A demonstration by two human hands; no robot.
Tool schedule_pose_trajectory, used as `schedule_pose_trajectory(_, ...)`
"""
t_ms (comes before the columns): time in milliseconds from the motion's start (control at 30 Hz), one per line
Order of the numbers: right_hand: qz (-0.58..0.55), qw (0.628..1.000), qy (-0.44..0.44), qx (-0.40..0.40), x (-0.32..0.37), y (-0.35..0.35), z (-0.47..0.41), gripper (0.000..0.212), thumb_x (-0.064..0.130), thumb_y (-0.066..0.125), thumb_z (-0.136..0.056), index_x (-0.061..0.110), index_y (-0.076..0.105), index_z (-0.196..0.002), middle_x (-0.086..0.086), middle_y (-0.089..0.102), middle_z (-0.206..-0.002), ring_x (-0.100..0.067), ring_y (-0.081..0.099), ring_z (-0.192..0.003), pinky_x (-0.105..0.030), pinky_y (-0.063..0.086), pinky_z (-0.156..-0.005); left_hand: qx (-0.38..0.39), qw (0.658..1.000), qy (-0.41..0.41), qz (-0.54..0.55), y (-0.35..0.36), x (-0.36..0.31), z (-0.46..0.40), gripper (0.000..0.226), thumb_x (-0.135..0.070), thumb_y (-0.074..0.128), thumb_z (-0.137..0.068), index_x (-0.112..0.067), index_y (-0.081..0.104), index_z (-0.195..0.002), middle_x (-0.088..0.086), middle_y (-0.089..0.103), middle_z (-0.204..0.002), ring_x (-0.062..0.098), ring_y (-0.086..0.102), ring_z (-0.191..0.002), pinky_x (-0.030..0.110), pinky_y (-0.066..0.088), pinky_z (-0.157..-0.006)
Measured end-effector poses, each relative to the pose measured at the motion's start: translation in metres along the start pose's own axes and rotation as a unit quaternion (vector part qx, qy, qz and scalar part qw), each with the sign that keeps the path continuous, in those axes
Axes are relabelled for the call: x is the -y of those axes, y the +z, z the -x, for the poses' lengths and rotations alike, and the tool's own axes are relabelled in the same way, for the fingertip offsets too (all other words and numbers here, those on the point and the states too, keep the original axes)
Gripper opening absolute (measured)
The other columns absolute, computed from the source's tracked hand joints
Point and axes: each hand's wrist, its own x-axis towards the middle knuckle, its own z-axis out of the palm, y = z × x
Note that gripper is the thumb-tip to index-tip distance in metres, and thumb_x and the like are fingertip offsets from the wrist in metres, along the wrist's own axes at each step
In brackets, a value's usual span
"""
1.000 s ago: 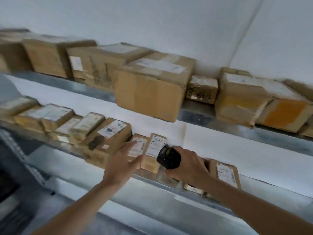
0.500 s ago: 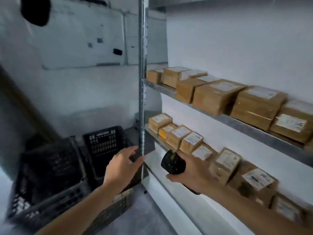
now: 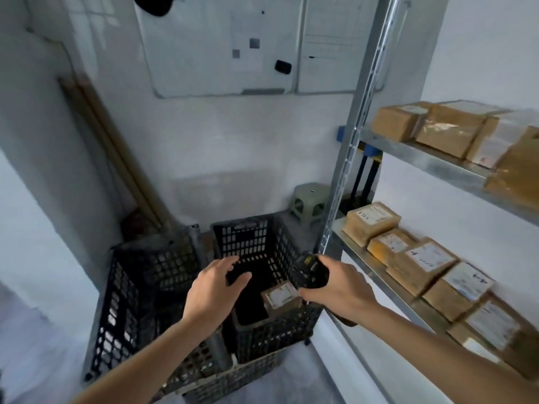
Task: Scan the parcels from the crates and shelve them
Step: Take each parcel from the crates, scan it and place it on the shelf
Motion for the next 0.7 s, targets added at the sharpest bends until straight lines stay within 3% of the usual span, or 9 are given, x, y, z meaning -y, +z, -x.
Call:
schedule_pose_trajectory(100, 0.000, 1.000, 0.008, 0.019, -0.018, 0.023, -0.062, 0.065, 0.063, 0.081, -0.067, 0.043, 0.060, -0.125, 0.022, 0.068, -0.102, -0.006, 0.065, -0.092, -0.027, 0.055, -0.070, 0.006, 1.000, -0.010, 0.006, 0.030, 0.023, -0.053, 0.063, -0.061, 0.058, -0.093, -0.029, 0.049, -0.146, -0.008, 0.061, -0.135, 0.008, 0.060, -0.117, 0.026, 0.051, -0.093)
schedule_pose_trajectory(233, 0.011, 0.999, 0.039, 0.037, -0.054, 0.063, -0.148, 0.083, 0.070, 0.077, -0.065, 0.040, 0.052, -0.138, 0.014, 0.069, -0.110, -0.013, 0.068, -0.096, -0.034, 0.059, -0.074, 0.031, 0.998, -0.043, 0.020, 0.087, 0.051, -0.125, 0.061, -0.058, 0.059, -0.093, -0.027, 0.051, -0.145, -0.006, 0.062, -0.133, 0.011, 0.059, -0.120, 0.031, 0.052, -0.099)
schedule_pose_trajectory(367, 0.023, 0.995, 0.075, 0.069, -0.096, 0.112, -0.214, 0.067, 0.071, 0.075, -0.061, 0.036, 0.059, -0.115, 0.013, 0.071, -0.101, -0.016, 0.069, -0.092, -0.040, 0.061, -0.078, 0.072, 0.993, -0.096, 0.024, 0.149, 0.082, -0.174, 0.060, -0.056, 0.059, -0.094, -0.026, 0.050, -0.146, -0.004, 0.062, -0.133, 0.013, 0.061, -0.114, 0.027, 0.050, -0.092)
schedule_pose_trajectory(533, 0.019, 0.986, 0.125, 0.107, -0.131, 0.171, -0.261, 0.051, 0.060, 0.081, -0.067, 0.032, 0.059, -0.104, 0.011, 0.067, -0.092, -0.016, 0.067, -0.085, -0.040, 0.060, -0.077, 0.125, 0.982, -0.141, 0.005, 0.215, 0.122, -0.209, 0.061, -0.052, 0.060, -0.096, -0.023, 0.048, -0.148, 0.000, 0.061, -0.136, 0.016, 0.060, -0.117, 0.031, 0.051, -0.095)
schedule_pose_trajectory(700, 0.009, 0.977, 0.170, 0.132, -0.154, 0.221, -0.285, 0.049, 0.057, 0.080, -0.065, 0.029, 0.057, -0.096, 0.008, 0.066, -0.089, -0.020, 0.067, -0.084, -0.040, 0.059, -0.077, 0.187, 0.966, -0.175, -0.022, 0.271, 0.148, -0.233, 0.061, -0.050, 0.059, -0.097, -0.022, 0.045, -0.150, 0.002, 0.057, -0.142, 0.019, 0.059, -0.123, 0.032, 0.051, -0.096)
